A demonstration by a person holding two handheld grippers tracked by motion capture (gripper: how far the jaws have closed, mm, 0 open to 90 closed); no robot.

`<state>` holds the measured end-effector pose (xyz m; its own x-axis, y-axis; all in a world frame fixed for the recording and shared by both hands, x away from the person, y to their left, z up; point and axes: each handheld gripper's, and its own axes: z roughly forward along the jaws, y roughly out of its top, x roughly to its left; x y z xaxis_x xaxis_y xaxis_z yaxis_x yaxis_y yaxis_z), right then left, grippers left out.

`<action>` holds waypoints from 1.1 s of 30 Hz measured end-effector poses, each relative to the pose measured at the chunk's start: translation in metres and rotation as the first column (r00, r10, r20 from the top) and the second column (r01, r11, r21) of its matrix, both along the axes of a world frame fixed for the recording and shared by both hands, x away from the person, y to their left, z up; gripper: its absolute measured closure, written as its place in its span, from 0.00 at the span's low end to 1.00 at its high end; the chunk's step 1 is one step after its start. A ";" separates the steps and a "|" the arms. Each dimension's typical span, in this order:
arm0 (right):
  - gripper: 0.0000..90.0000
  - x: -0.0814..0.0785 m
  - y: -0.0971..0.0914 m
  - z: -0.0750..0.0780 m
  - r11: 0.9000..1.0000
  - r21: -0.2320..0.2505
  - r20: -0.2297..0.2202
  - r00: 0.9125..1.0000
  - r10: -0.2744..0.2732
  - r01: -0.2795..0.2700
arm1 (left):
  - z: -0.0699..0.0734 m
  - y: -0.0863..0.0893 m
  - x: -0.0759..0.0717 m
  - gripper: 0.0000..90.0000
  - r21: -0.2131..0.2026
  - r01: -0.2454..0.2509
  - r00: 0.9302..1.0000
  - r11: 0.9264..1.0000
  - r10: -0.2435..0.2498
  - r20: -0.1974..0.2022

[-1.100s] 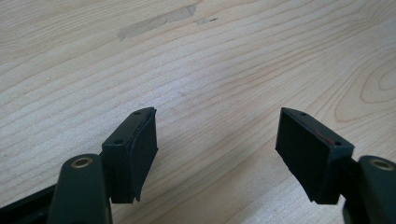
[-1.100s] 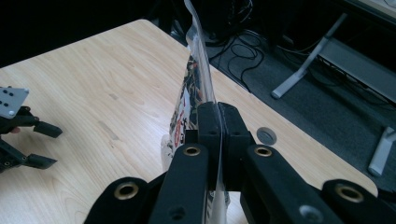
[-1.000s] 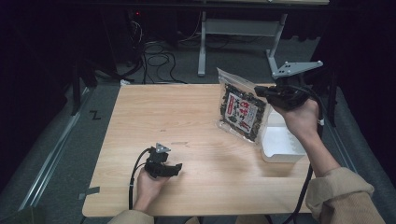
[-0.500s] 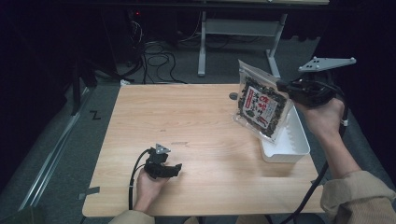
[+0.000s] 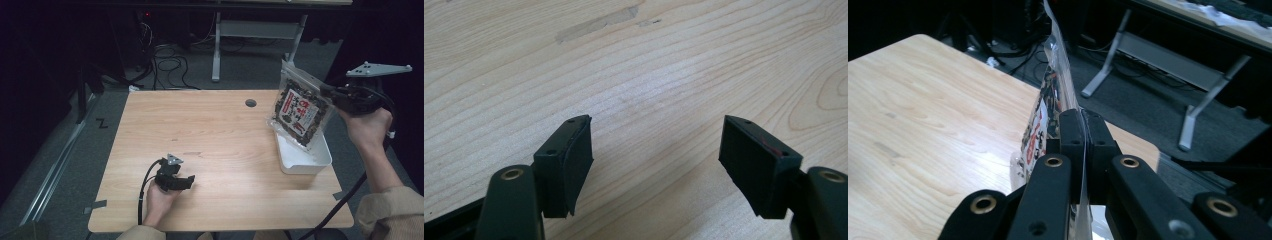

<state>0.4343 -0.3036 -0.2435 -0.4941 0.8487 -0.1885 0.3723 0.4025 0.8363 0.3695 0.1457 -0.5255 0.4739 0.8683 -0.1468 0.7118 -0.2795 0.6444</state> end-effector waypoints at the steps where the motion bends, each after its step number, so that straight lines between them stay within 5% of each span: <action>1: 1.00 0.000 -0.002 0.000 1.000 0.003 0.001 1.000 -0.007 0.007 | 0.000 0.000 0.000 0.33 0.002 -0.001 1.000 1.000 0.001 0.001; 20: 1.00 0.003 -0.029 -0.014 0.993 -0.051 -0.025 0.994 -0.108 0.107 | 0.000 -0.004 -0.001 0.33 0.035 0.013 1.000 0.999 -0.013 0.007; 33: 1.00 0.018 -0.023 -0.044 0.991 -0.065 -0.081 0.990 -0.119 0.114 | 0.001 -0.005 -0.001 0.33 0.044 0.010 1.000 0.999 -0.010 0.017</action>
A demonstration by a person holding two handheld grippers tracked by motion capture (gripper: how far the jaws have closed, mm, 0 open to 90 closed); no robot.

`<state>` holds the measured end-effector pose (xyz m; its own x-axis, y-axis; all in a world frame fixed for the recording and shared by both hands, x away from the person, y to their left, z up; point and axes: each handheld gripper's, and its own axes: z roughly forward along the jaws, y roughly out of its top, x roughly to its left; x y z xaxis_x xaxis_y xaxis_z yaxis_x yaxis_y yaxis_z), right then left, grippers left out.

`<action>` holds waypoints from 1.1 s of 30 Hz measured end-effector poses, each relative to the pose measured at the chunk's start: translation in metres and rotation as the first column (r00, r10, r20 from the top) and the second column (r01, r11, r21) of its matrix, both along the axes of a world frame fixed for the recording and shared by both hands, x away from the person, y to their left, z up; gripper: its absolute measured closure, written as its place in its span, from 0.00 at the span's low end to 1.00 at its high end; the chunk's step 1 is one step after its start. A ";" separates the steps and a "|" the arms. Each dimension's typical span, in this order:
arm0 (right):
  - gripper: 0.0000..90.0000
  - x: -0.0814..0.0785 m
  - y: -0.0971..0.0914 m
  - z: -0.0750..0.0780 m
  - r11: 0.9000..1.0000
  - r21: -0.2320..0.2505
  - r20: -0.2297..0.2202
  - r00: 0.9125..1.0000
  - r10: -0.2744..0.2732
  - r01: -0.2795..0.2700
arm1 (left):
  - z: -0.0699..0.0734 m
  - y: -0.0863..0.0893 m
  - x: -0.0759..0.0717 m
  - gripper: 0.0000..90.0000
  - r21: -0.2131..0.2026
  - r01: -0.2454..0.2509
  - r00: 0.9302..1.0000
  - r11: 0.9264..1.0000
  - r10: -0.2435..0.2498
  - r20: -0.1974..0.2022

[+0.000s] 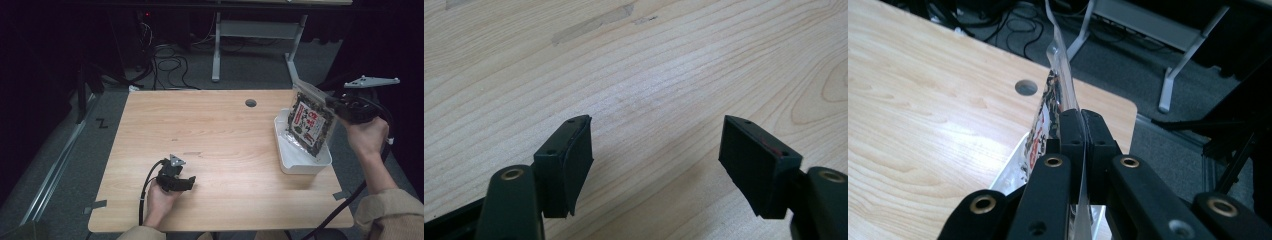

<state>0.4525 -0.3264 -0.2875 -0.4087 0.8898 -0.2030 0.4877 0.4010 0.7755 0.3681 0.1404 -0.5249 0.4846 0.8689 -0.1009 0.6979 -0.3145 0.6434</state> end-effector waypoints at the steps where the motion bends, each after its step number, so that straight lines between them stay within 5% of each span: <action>1: 1.00 0.001 0.001 -0.003 1.000 0.003 -0.005 1.000 -0.002 0.002 | 0.000 0.000 0.000 0.33 -0.002 -0.002 1.000 1.000 0.002 0.001; 11: 0.99 0.003 -0.007 -0.021 1.000 0.027 -0.025 1.000 0.002 -0.002 | 0.000 0.000 0.000 0.33 0.011 -0.001 1.000 1.000 0.001 0.011; 20: 0.95 0.003 -0.020 -0.030 1.000 -0.005 -0.066 0.998 0.008 -0.008 | -0.001 -0.001 0.000 0.33 0.012 -0.006 1.000 1.000 0.006 0.002; 33: 0.76 0.005 -0.046 -0.038 0.994 -0.020 -0.065 0.992 -0.111 0.110 | 0.000 -0.001 0.000 0.34 0.021 -0.004 1.000 1.000 0.004 0.005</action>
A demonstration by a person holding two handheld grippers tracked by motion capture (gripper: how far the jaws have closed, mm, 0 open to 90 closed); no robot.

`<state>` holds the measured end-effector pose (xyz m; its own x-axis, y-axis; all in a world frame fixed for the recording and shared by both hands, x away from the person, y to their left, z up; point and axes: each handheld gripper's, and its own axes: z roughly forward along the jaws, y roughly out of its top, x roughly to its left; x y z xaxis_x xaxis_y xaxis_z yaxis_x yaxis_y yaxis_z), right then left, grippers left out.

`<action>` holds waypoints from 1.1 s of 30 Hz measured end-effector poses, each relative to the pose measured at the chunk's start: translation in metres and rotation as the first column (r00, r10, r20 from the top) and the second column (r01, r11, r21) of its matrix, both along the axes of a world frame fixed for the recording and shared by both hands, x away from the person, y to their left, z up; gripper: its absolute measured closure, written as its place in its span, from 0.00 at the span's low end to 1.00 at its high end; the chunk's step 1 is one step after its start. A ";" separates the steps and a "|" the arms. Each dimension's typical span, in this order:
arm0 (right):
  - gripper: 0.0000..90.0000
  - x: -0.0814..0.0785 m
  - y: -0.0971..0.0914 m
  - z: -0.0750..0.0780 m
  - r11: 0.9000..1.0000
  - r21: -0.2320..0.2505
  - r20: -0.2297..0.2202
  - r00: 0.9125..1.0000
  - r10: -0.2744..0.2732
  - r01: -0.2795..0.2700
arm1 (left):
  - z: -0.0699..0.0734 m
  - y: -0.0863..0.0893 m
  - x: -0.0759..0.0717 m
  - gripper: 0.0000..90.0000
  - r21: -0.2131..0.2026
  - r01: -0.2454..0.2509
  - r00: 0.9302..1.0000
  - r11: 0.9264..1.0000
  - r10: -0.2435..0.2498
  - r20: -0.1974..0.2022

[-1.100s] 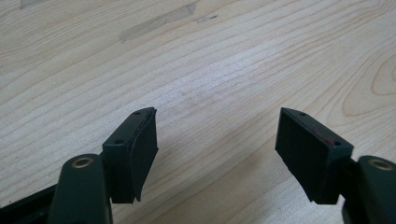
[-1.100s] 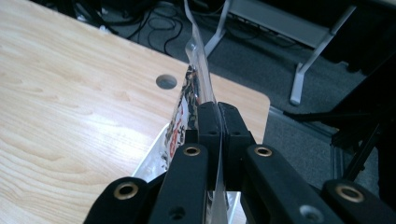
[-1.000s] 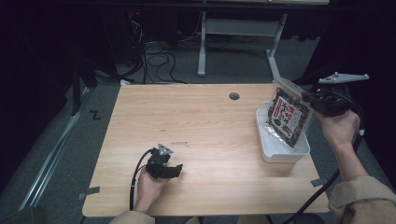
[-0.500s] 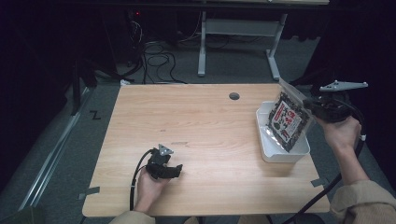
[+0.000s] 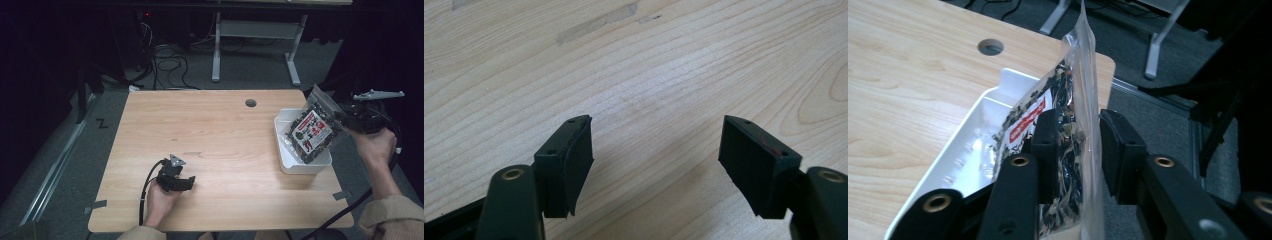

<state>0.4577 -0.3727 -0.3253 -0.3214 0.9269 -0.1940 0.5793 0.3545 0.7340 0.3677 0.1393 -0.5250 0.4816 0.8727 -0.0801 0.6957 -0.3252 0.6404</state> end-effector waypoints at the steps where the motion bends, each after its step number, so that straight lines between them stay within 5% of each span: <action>1: 0.75 0.001 -0.001 0.000 1.000 -0.001 -0.002 1.000 -0.008 0.008 | 0.000 0.000 0.000 0.34 0.000 -0.001 1.000 1.000 0.001 0.000; 8: 0.65 0.001 -0.003 0.002 0.999 0.011 0.017 0.999 -0.034 0.034 | 0.000 0.000 0.000 0.34 0.000 -0.001 1.000 1.000 0.001 0.000; 20: 0.54 -0.009 0.010 0.015 0.999 0.051 0.093 0.996 0.007 -0.011 | 0.001 0.001 0.000 0.33 -0.002 -0.003 1.000 1.000 0.003 0.005; 27: 0.54 -0.025 0.024 0.026 0.989 0.100 0.146 0.985 0.089 -0.104 | 0.001 0.000 0.000 0.33 -0.002 -0.001 1.000 1.000 0.001 0.005; 33: 0.54 -0.042 0.039 0.032 0.969 0.141 0.169 0.969 0.179 -0.203 | 0.001 0.001 0.000 0.33 -0.008 -0.001 1.000 1.000 0.001 0.005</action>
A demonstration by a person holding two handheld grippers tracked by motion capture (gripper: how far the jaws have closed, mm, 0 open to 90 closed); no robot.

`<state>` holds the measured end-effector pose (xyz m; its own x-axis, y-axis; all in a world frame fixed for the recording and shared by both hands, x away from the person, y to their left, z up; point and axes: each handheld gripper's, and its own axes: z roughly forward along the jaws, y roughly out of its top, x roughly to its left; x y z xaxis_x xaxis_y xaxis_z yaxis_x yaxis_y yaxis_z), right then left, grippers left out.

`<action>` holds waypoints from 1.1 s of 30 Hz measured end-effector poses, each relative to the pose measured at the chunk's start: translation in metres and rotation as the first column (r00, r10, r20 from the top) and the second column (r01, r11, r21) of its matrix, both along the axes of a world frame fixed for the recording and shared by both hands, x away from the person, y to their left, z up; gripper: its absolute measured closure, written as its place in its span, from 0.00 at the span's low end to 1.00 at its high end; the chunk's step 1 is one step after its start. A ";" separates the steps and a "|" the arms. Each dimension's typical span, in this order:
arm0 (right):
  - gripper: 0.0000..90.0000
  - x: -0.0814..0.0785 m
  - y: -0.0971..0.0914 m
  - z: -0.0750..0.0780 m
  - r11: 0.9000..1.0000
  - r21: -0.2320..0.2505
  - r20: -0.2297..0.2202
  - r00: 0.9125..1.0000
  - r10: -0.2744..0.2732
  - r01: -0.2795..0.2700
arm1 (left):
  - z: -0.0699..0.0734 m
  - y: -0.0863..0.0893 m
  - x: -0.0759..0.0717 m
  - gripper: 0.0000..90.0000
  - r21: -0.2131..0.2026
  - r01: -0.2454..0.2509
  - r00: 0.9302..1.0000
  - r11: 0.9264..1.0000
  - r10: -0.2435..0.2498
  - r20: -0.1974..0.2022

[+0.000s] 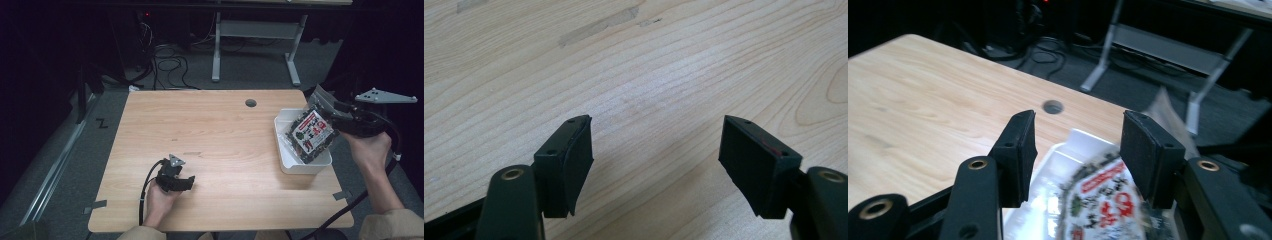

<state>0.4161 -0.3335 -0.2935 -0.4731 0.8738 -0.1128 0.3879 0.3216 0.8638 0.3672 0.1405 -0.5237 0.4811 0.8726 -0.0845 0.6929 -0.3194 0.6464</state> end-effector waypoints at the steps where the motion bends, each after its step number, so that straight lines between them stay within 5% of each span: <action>1: 0.54 -0.004 0.004 0.001 1.000 0.014 0.005 1.000 0.022 -0.022 | 0.000 0.000 0.000 0.33 0.001 0.003 1.000 1.000 -0.003 0.001; 15: 0.56 -0.029 0.013 -0.011 0.994 0.074 -0.002 0.996 0.084 -0.084 | 0.002 -0.011 0.006 0.34 -0.003 0.040 0.999 0.999 -0.040 0.017; 22: 0.56 -0.041 0.015 -0.022 0.989 0.078 0.003 0.992 0.126 -0.125 | 0.004 -0.011 0.005 0.34 -0.007 0.045 0.999 0.999 -0.044 0.015; 24: 0.58 -0.047 0.019 -0.025 0.989 0.039 0.006 0.990 0.142 -0.142 | 0.003 -0.012 0.005 0.34 -0.008 0.047 0.999 0.999 -0.047 0.010; 33: 0.58 -0.051 0.021 -0.041 0.983 0.065 -0.012 0.985 0.171 -0.170 | 0.004 -0.011 0.004 0.34 -0.019 0.042 0.999 0.999 -0.042 0.016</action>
